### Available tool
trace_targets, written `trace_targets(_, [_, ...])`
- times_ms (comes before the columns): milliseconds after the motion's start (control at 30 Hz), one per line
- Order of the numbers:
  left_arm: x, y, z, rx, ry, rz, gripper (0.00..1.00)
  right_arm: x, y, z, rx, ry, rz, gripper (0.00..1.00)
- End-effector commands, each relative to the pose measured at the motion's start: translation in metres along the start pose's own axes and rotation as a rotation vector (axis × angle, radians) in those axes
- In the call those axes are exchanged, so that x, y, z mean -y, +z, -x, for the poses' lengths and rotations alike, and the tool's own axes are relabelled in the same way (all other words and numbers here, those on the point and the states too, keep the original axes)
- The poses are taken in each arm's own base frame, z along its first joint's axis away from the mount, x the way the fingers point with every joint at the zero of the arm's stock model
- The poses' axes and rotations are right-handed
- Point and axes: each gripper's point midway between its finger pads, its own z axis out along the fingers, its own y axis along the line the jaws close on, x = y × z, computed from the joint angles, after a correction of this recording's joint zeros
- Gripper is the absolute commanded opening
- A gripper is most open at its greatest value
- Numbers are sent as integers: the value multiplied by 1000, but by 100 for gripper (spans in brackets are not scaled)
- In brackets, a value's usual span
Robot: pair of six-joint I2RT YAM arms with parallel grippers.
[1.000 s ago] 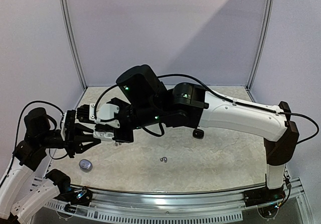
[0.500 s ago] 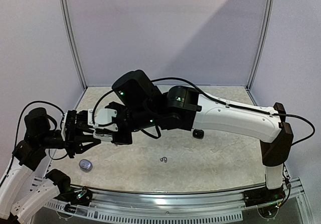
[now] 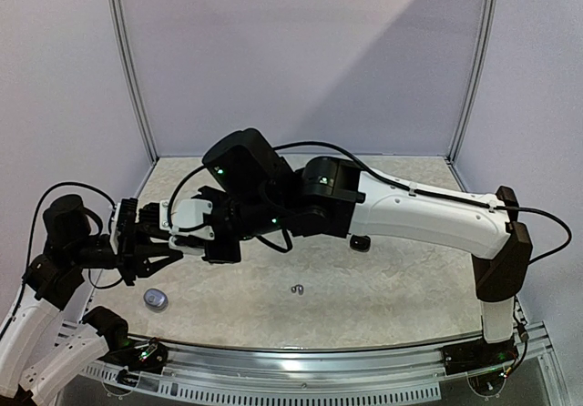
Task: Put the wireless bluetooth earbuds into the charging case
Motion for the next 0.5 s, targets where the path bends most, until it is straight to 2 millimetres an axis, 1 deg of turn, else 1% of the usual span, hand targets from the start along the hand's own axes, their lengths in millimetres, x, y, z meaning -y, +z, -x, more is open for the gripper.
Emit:
trace_targets(0, [10, 0, 10, 40, 36, -47, 0, -6, 14, -17, -56, 5, 3, 18])
trace_targets(200, [12, -1, 9, 42, 32, -52, 0, -3, 11, -15, -51, 10, -6, 23])
trace_targets(467, [10, -1, 9, 53, 9, -39, 0, -4, 5, -14, -46, 15, 1, 21])
